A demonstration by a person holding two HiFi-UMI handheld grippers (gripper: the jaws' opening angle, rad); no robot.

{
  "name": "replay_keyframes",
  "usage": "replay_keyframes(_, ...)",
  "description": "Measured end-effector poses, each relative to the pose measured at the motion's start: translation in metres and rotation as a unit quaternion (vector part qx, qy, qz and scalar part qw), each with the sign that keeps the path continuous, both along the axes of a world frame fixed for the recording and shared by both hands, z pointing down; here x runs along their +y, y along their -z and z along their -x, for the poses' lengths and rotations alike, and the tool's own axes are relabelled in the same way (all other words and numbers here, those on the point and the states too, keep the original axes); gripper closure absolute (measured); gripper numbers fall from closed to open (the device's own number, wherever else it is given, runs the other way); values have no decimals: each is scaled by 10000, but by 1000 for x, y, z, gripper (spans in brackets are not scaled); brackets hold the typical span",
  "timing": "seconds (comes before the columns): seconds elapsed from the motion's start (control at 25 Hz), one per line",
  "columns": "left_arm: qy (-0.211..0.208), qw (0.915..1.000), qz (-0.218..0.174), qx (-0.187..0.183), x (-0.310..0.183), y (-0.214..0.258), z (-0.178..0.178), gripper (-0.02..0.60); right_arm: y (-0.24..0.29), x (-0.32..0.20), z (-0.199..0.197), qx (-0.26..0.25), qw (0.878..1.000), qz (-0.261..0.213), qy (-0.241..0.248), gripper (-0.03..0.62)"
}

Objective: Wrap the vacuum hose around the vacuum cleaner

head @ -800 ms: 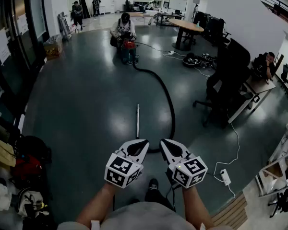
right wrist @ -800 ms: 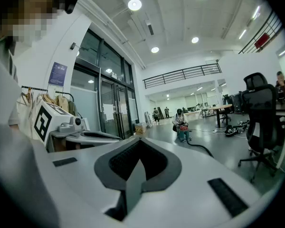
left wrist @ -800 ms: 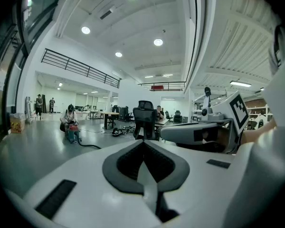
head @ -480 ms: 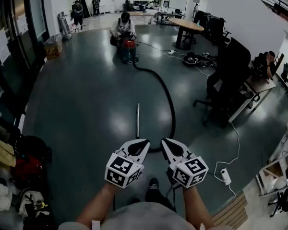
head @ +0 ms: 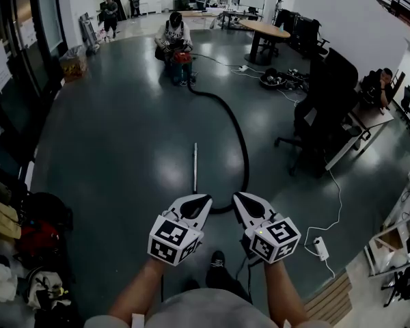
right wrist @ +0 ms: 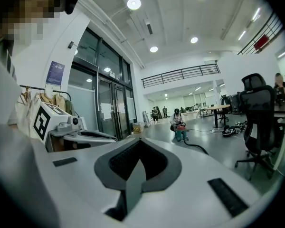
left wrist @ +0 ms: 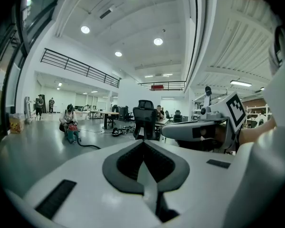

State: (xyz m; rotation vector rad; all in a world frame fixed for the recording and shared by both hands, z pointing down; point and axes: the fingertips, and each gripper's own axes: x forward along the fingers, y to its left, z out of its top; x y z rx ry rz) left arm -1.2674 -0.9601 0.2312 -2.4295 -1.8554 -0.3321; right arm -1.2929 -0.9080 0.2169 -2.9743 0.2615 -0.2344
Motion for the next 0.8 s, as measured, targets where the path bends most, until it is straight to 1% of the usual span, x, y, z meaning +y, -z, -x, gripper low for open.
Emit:
replay_keyframes(0.24,27,10000,-63,-17,22,-5,-16,574,-6,20,-13,-64,10000,1,68,589)
replay_keyframes(0.44,86,9998,-156,-65,49,-14,-39,574,-14,46,-32,-113,9998,9,166,589)
replay_keyframes(0.68,148,9994,-290,-107,96,-20,-68,574,-18,92,-62,-140,9995,-2,298,589)
replay_keyframes(0.8,132,9991,-402,-58,123,-20,-76,574,-15,118,-73,-124,9993,-2,364,589)
